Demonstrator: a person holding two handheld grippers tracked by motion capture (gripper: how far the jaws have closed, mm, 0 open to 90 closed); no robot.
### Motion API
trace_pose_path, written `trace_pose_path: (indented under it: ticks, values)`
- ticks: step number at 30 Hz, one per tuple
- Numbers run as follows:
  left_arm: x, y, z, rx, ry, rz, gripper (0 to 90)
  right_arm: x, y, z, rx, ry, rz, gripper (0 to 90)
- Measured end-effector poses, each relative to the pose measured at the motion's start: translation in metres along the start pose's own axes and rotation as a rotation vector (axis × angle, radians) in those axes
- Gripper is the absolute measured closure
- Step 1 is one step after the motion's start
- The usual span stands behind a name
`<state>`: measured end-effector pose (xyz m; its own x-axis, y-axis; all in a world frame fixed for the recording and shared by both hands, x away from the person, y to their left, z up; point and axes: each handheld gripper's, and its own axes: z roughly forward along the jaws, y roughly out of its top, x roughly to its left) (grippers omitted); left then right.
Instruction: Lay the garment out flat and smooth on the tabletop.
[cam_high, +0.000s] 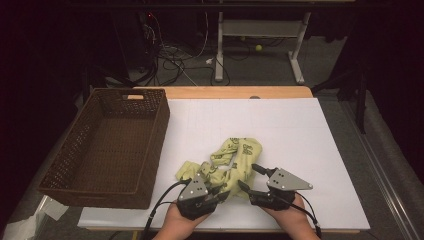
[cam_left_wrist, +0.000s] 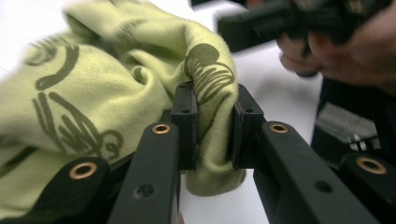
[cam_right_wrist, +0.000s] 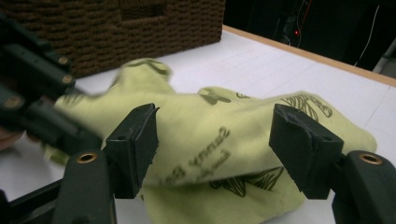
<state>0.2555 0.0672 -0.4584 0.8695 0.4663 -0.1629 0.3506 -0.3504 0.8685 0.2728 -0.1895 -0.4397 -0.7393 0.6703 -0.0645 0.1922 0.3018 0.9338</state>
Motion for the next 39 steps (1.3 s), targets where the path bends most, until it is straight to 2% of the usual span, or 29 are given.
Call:
trace_pose_path:
  ticks: [4, 6, 9, 10, 13, 15, 16, 17, 21, 25, 28, 31, 33, 39]
  values:
    - [-0.009, -0.001, 0.012, 0.059, -0.023, 0.042, 72.0, -0.001, -0.001, 0.005, 0.017, -0.002, 0.016, 33.2]
    - [-0.014, -0.001, 0.015, 0.073, -0.029, 0.064, 70.2, 0.0, -0.001, 0.006, 0.028, -0.002, 0.023, 32.9]
    - [-0.018, -0.002, 0.019, 0.088, -0.031, 0.076, 69.8, 0.003, -0.005, 0.009, 0.065, 0.005, 0.033, 33.3]
    - [-0.019, -0.002, 0.019, 0.093, -0.035, 0.076, 67.2, 0.003, -0.007, 0.01, 0.079, 0.012, 0.042, 34.8]
    - [-0.018, 0.002, 0.016, 0.082, -0.049, 0.068, 59.3, -0.001, -0.012, 0.011, 0.118, 0.048, 0.07, 49.9]
    - [-0.015, 0.007, 0.008, 0.049, -0.053, 0.068, 54.9, -0.003, -0.016, 0.011, 0.144, 0.066, 0.065, 76.7]
    - [-0.014, 0.009, 0.002, 0.024, -0.044, 0.067, 52.0, -0.003, -0.016, 0.011, 0.155, 0.06, 0.046, 86.9]
    - [-0.011, 0.012, -0.005, 0.001, -0.026, 0.068, 48.6, -0.004, -0.016, 0.01, 0.165, 0.052, 0.036, 89.5]
    - [0.007, 0.012, -0.03, -0.094, 0.03, 0.021, 40.9, -0.008, -0.009, 0.003, 0.143, 0.021, 0.023, 90.0]
    - [0.025, 0.008, -0.042, -0.131, 0.092, -0.019, 36.0, -0.018, -0.006, -0.007, 0.114, -0.02, 0.033, 90.0]
    - [0.033, 0.005, -0.041, -0.129, 0.121, -0.05, 25.4, -0.031, -0.005, -0.016, 0.098, -0.064, 0.049, 90.0]
    - [0.036, 0.004, -0.035, -0.09, 0.173, -0.068, 9.9, -0.043, -0.008, -0.024, 0.09, -0.1, 0.075, 90.0]
    - [0.037, 0.004, -0.032, -0.076, 0.176, -0.082, 0.9, -0.052, -0.011, -0.028, 0.089, -0.127, 0.092, 90.0]
    - [0.042, 0.002, -0.03, -0.069, 0.162, -0.094, 0.0, -0.08, -0.027, -0.034, 0.13, -0.211, 0.147, 90.0]
